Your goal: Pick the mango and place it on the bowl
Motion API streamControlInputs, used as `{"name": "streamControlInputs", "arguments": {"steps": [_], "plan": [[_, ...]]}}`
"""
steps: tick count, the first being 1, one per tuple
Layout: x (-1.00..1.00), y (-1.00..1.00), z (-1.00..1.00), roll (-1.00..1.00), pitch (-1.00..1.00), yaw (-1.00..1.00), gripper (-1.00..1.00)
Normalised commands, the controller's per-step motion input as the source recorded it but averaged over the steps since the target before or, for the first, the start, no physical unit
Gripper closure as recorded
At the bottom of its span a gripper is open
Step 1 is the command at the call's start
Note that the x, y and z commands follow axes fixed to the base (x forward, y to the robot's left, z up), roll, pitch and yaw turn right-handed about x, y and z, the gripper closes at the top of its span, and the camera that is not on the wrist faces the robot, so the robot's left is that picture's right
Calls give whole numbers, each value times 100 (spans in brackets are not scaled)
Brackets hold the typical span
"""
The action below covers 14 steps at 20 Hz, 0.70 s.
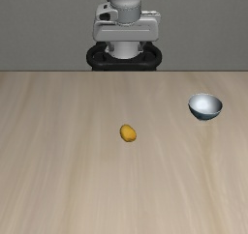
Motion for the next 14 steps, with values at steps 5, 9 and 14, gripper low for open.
{"name": "streamControlInputs", "arguments": {"steps": [5, 9, 14], "plan": [[100, 0, 0, 0, 0, 0, -100], [100, 0, 0, 0, 0, 0, -100], [40, 0, -60, 0, 0, 0, -100]]}}
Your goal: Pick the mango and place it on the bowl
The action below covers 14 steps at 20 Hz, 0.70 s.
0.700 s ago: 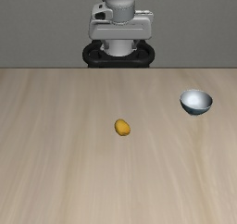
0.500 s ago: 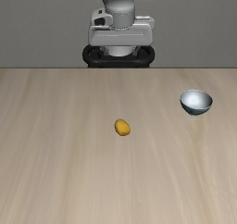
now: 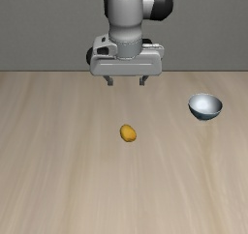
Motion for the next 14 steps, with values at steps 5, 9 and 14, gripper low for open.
{"name": "streamControlInputs", "arguments": {"steps": [5, 9, 14], "plan": [[0, 0, -100, 0, 0, 0, -100], [0, 0, -100, 0, 0, 0, -100], [0, 0, -100, 0, 0, 0, -100]]}}
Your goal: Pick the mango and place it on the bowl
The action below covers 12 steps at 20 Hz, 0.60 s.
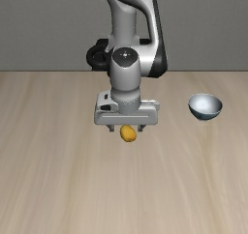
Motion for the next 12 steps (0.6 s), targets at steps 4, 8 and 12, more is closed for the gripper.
{"name": "streamControlInputs", "arguments": {"steps": [4, 8, 12], "plan": [[0, 0, -75, 0, 0, 0, 100], [0, 0, 0, 0, 0, 0, 100], [0, 0, 25, 0, 0, 0, 100]]}}
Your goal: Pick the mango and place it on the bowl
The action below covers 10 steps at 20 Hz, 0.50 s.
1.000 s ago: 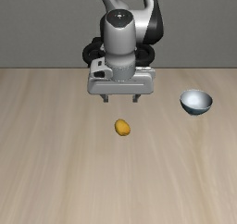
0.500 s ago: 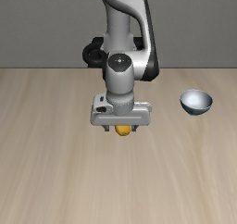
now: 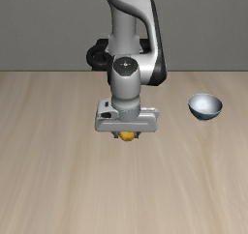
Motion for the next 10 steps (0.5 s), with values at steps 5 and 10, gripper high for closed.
{"name": "streamControlInputs", "arguments": {"steps": [5, 10], "plan": [[0, 0, 20, 0, 0, 0, 100], [0, 0, 100, 0, 0, 0, 100]]}}
